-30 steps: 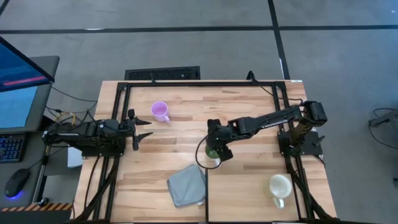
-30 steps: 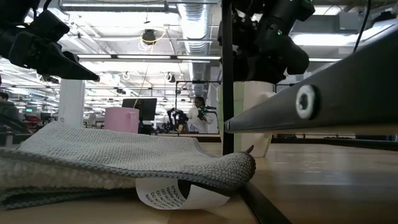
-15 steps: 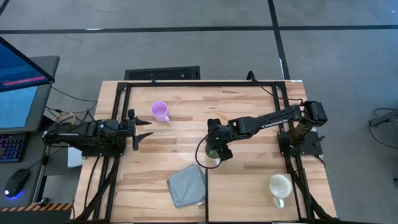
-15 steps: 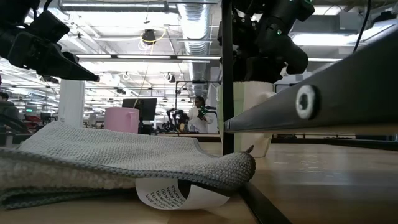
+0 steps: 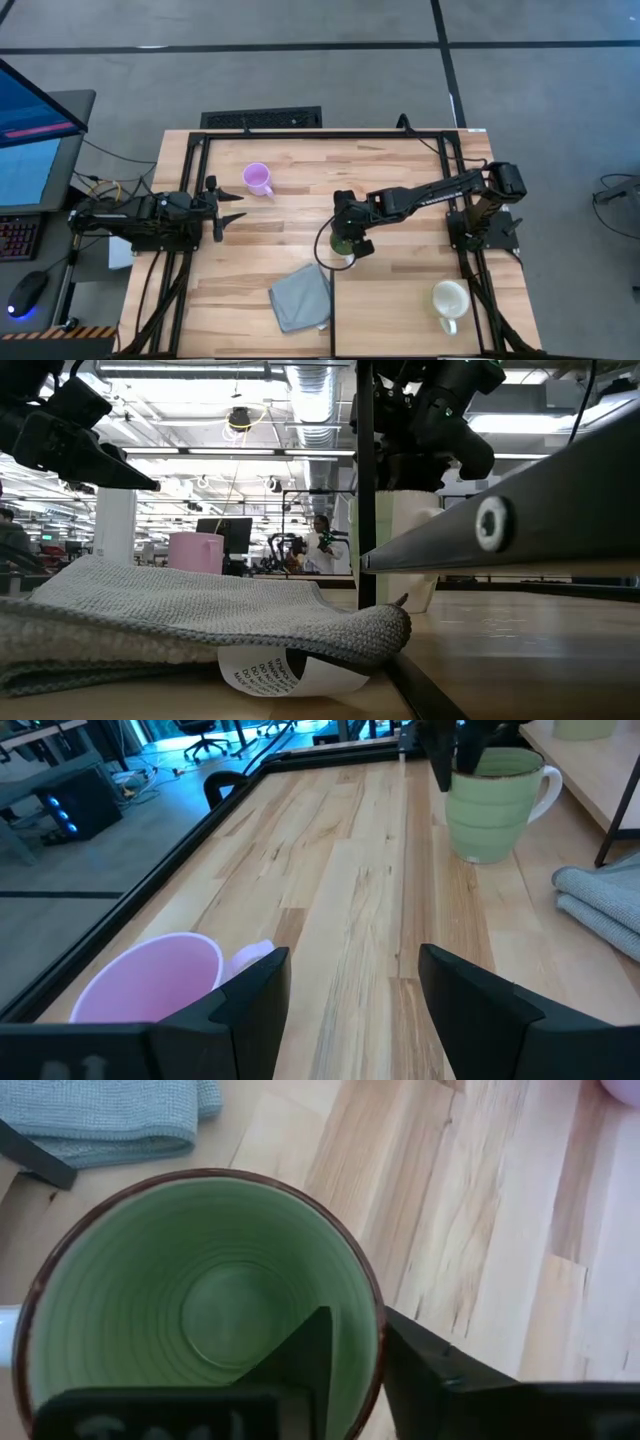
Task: Stack small to large cups/mugs on shelf
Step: Put the green mug on the shelf
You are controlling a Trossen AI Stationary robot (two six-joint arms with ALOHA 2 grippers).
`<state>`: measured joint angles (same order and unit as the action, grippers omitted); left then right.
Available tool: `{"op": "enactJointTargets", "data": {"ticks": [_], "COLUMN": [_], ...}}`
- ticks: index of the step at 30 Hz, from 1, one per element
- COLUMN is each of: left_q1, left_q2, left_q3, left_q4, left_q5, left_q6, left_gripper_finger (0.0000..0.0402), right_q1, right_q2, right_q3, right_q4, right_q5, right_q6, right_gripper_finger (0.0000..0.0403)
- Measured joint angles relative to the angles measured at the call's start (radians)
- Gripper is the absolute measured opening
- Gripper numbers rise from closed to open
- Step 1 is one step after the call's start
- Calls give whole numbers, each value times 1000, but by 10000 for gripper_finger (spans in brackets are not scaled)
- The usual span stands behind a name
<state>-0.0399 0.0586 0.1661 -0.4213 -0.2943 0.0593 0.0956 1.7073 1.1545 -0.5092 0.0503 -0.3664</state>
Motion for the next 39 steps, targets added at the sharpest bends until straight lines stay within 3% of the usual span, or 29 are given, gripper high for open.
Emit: {"op": "enactJointTargets", "data": {"ticks": [15, 27, 39], "left_q1": [0, 0, 0], "left_q2": [0, 0, 0], "left_q3": [0, 0, 0], "left_q4": [0, 0, -8], "left_q5": [0, 0, 0], "left_q6": [0, 0, 0], "left_gripper_finger": [213, 213, 213], "right_q1": [0, -32, -39], "right_q2": [-5, -4, 2], "right_q3": [3, 6, 77], "right_q4": [-8, -46, -212], "right_q5": [-13, -41, -52], "right_q6": [31, 160, 278], "right_gripper_finger": [30, 25, 22]}}
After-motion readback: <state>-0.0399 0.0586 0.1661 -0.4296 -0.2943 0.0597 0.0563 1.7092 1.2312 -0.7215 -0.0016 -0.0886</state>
